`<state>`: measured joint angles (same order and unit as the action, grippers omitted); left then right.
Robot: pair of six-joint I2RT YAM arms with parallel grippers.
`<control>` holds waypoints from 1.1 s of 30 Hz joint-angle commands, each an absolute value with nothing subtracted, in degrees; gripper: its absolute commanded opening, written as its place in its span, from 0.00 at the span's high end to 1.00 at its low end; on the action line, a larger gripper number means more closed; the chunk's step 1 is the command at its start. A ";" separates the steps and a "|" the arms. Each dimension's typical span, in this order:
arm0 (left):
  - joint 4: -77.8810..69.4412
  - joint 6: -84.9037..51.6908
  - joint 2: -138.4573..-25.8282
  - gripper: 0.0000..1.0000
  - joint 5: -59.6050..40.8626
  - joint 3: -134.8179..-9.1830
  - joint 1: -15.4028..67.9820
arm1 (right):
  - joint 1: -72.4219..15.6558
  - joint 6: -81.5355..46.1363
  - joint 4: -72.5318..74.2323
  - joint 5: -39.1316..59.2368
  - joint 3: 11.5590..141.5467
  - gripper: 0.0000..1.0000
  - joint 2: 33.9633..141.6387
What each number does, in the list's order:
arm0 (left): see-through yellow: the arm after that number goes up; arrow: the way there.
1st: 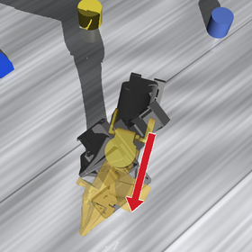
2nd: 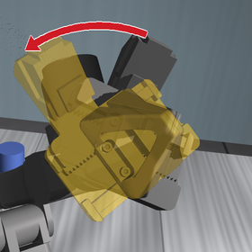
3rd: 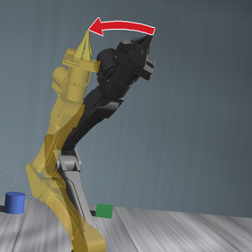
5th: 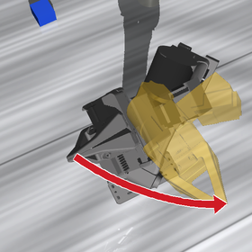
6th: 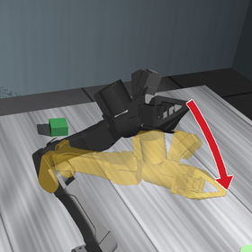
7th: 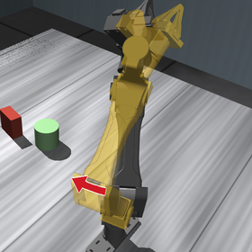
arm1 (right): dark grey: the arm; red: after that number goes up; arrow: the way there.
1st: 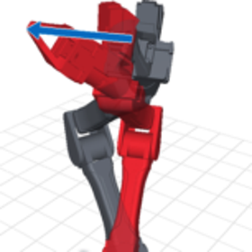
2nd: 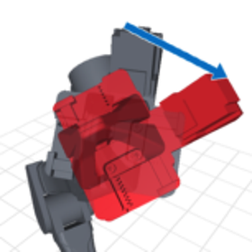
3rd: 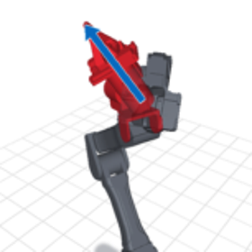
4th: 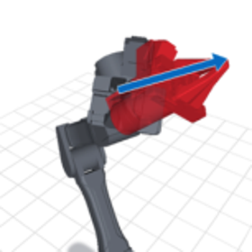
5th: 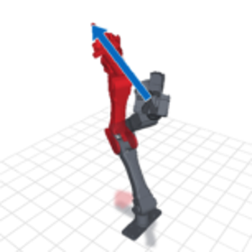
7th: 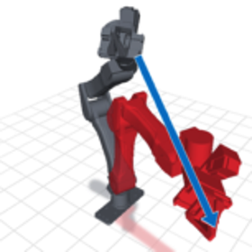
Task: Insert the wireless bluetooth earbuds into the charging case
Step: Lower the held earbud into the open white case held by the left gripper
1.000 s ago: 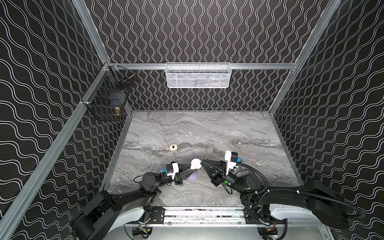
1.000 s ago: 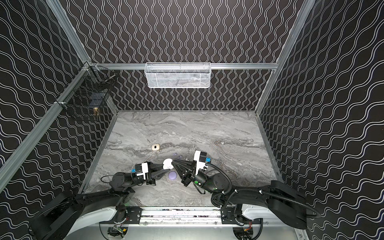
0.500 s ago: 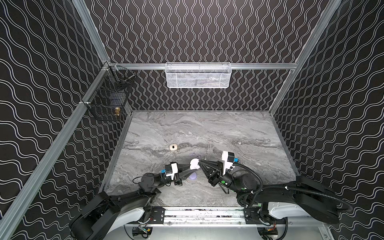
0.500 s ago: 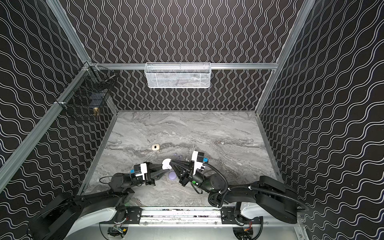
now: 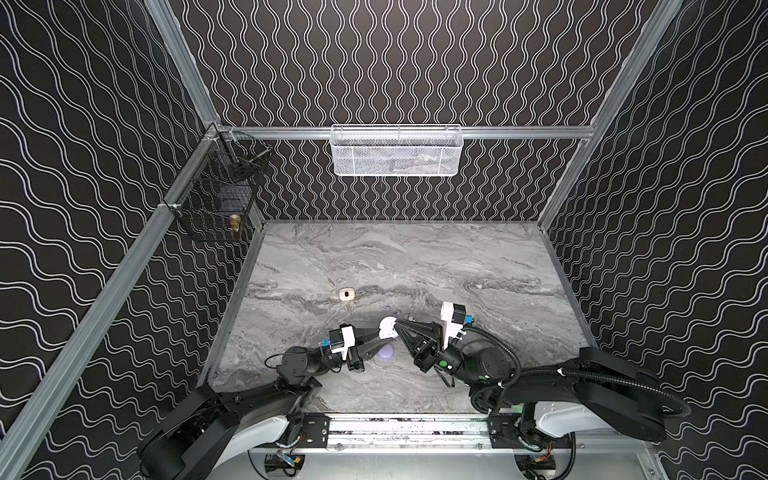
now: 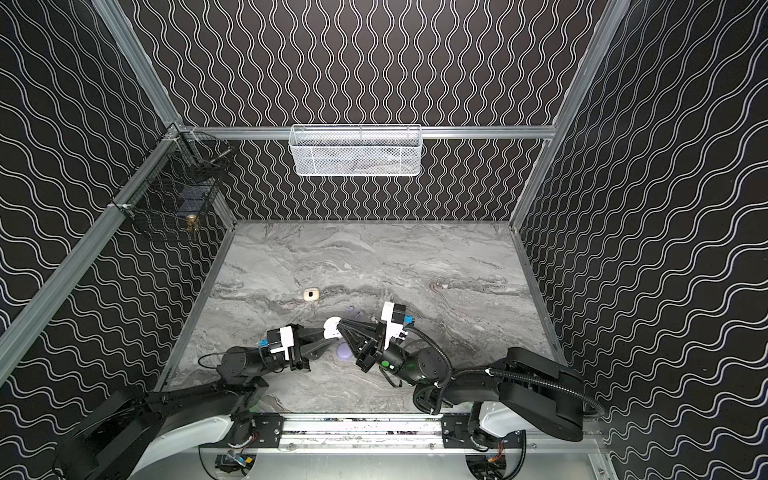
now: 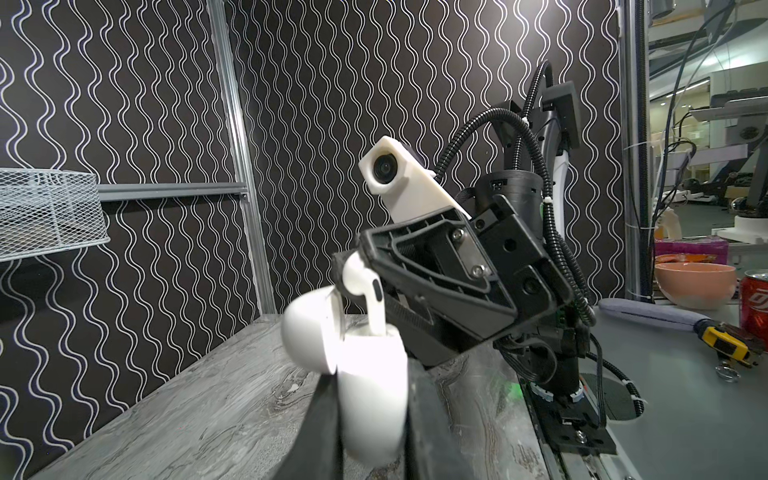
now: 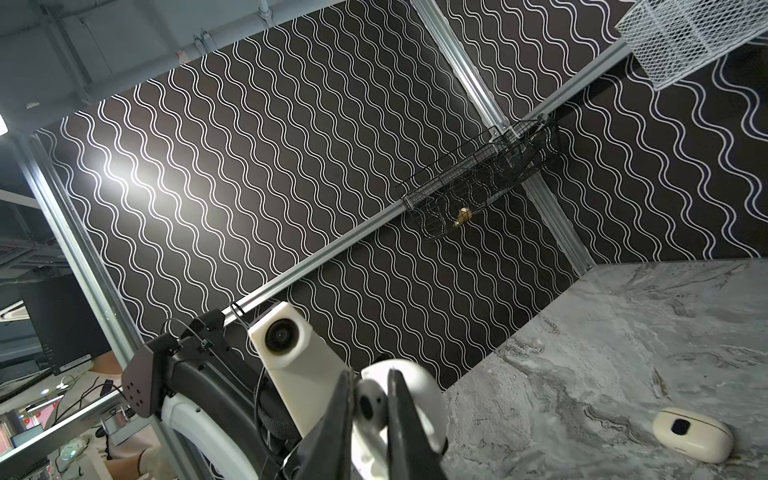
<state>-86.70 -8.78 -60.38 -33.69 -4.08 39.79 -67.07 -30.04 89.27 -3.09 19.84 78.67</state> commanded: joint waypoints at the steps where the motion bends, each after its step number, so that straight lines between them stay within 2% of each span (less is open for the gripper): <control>1: -88.68 -8.52 -60.12 1.00 -33.37 -4.00 39.87 | -67.48 -31.49 94.67 -4.30 19.34 0.97 79.38; 26: -88.68 -7.83 -57.42 1.00 -31.95 -2.82 39.83 | -70.50 -31.27 98.71 -11.20 16.57 0.98 82.36; 33: -88.68 -7.65 -57.21 1.00 -33.05 -2.99 39.96 | -71.34 -30.48 98.64 -12.02 15.99 0.92 82.08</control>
<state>-81.62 -8.60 -57.45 -32.58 -2.55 39.77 -71.02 -30.83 91.88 -12.40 16.19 81.67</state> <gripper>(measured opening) 0.188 0.135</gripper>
